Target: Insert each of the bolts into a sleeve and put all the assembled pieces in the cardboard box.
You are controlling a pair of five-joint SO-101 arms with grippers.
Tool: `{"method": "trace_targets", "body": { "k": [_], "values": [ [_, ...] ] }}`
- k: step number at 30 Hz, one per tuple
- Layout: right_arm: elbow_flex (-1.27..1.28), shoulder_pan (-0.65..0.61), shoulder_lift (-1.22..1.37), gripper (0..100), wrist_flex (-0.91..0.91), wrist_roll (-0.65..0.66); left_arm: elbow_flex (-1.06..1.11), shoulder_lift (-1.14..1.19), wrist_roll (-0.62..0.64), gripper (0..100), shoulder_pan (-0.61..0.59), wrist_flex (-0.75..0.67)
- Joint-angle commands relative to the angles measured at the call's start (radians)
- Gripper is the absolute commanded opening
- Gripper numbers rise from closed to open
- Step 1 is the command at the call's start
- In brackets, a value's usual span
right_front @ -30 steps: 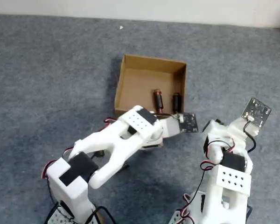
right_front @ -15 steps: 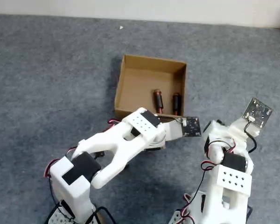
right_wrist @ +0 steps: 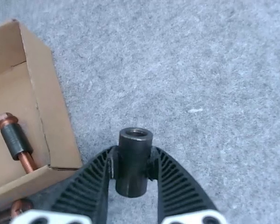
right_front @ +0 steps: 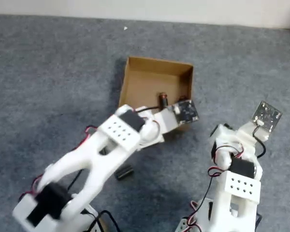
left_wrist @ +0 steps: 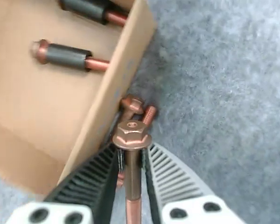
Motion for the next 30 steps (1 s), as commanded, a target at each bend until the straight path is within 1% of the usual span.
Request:
{"method": "trace_targets", "body": {
  "k": [1,4,6,9,11,14,19,21,26,30],
  "values": [
    [-0.008,0.005,-0.051,0.5,-0.03,-0.077,0.03,-0.211,0.141,1,-0.019,0.008],
    [-0.004,0.001,-0.139,0.5,-0.03,-0.083,0.058,-0.331,0.311,1,-0.028,0.008],
    [0.002,-0.03,-0.228,0.5,-0.03,-0.078,0.081,-0.41,0.384,1,-0.042,0.008],
    [0.047,-0.113,-0.375,0.5,-0.03,-0.078,0.117,-0.522,0.42,1,-0.05,-0.003],
    [0.096,-0.18,-0.475,0.5,-0.044,-0.077,0.153,-0.595,0.451,1,-0.05,-0.043],
    [0.186,-0.271,-0.618,0.5,-0.101,-0.071,0.22,-0.708,0.526,1,-0.081,-0.129],
    [0.34,-0.4,-0.829,0.5,-0.22,0.103,0.329,-0.903,0.586,1,-0.145,-0.262],
    [0.386,-0.456,-0.843,0.5,-0.248,0.146,0.364,-0.977,0.623,1,-0.17,-0.305],
    [0.414,-0.581,-0.808,0.5,-0.254,0.17,0.417,-1.112,0.752,1,-0.234,-0.391],
    [0.423,-0.708,-0.808,0.5,-0.259,0.272,0.461,-1.181,0.827,1,-0.236,-0.468]
  ]
}}
